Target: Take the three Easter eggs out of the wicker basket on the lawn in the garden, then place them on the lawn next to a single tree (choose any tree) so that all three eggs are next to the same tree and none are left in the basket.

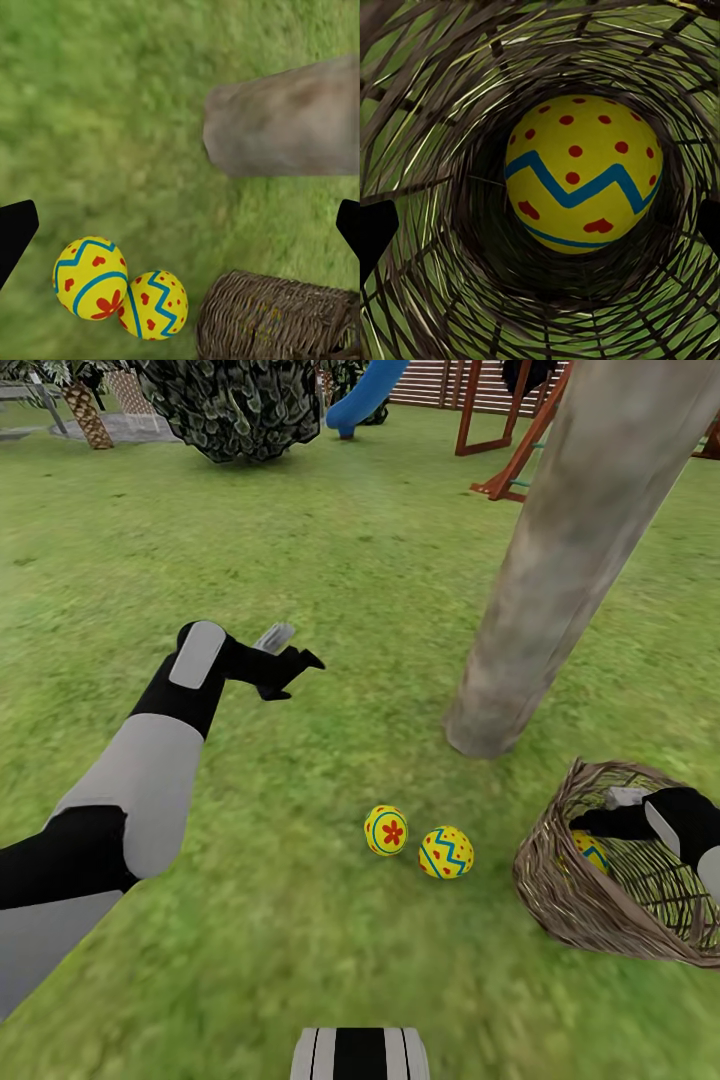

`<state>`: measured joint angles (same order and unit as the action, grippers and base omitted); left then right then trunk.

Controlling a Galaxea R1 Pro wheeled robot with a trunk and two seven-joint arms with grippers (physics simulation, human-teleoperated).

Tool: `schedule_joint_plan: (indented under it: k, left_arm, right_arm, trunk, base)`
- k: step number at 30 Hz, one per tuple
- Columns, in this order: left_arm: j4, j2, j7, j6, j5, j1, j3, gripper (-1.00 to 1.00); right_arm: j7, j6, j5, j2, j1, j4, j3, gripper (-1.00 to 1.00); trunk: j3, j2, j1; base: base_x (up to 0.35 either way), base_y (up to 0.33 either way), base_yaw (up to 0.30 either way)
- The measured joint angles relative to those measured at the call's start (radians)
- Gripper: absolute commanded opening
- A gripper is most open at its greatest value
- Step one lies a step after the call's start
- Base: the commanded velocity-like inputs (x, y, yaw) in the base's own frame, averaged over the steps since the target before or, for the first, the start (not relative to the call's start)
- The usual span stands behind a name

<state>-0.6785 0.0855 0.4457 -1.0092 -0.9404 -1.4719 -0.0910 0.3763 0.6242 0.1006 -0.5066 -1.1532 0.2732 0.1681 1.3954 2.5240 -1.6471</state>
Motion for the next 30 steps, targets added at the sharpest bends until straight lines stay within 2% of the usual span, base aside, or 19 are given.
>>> schedule_joint_plan:
  k: [7,12,25,30]
  left_arm:
    - [0.003,0.0,0.0,0.0,-0.001,0.0,-0.001,1.0]
    - [0.003,0.002,0.001,0.001,-0.002,0.0,-0.001,1.0]
    - [0.003,0.003,0.002,0.0,-0.001,0.0,-0.001,1.0]
    - [0.004,0.002,0.002,0.0,-0.001,0.0,-0.001,1.0]
  right_arm:
    - [-0.001,-0.059,0.002,0.0,0.0,-0.013,0.0,1.0]
    - [-0.001,-0.075,0.004,0.0,0.0,-0.027,0.0,1.0]
    - [-0.001,-0.079,0.004,-0.001,0.0,-0.028,-0.001,1.0]
    - [-0.002,-0.12,0.004,-0.003,0.0,-0.029,-0.001,1.0]
  trunk:
    - [0.0,0.0,0.0]
    - [0.0,0.0,0.0]
    - [0.05,0.003,-0.006]
    - [0.07,0.004,-0.008]
  base:
    - [0.0,0.0,0.0]
    - [0.0,0.0,0.0]
    - [0.0,0.0,0.0]
    - [0.0,0.0,0.0]
